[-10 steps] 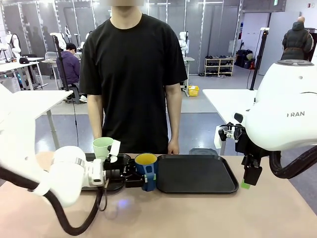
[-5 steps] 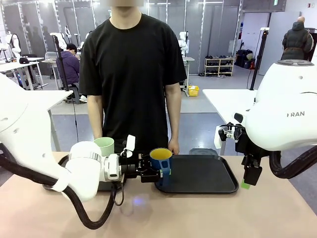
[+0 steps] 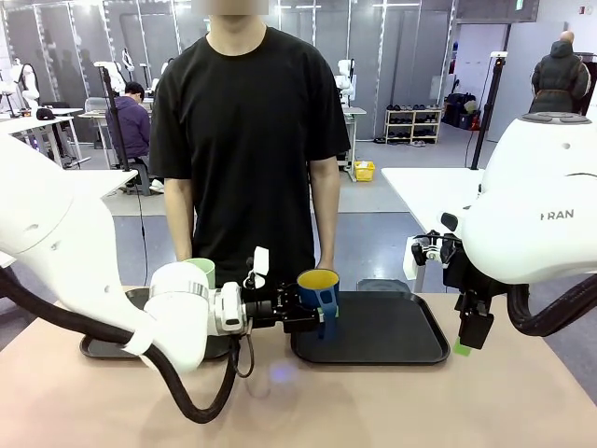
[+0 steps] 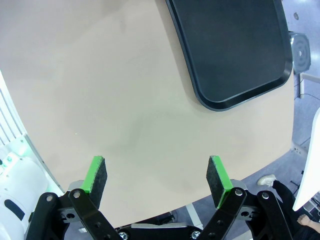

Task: Sort and store the cups by type.
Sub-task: Pick up the Handle plastic cup and place it into the empty Flat Tray.

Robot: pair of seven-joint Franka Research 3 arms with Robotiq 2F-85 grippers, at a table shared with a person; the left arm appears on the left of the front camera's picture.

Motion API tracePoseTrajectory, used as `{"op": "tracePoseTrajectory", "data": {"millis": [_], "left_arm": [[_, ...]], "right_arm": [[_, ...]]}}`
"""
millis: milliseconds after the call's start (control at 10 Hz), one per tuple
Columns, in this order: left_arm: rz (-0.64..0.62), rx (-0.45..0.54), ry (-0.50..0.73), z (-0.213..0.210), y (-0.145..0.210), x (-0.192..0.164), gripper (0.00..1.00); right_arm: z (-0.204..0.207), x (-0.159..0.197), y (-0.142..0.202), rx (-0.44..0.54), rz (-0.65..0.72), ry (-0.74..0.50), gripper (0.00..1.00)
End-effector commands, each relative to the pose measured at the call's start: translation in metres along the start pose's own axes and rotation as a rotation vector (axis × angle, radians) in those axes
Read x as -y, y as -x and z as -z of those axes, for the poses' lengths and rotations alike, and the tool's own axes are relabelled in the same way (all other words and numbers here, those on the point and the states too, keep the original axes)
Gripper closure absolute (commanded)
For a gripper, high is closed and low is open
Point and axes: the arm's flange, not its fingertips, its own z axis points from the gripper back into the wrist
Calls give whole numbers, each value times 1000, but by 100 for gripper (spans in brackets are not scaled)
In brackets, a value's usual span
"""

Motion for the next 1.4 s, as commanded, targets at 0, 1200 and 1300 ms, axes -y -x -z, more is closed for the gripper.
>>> {"op": "tracePoseTrajectory", "data": {"millis": [0,1200,1300], "left_arm": [[-28,34,-6,19,6,-17,26],[-10,72,-47,41,22,-44,26],[-12,74,-48,46,21,-48,26]], "right_arm": [[-2,-2,0,-18,17,10,0],[-2,-2,0,-18,17,10,0],[-2,-2,0,-18,17,10,0]]}}
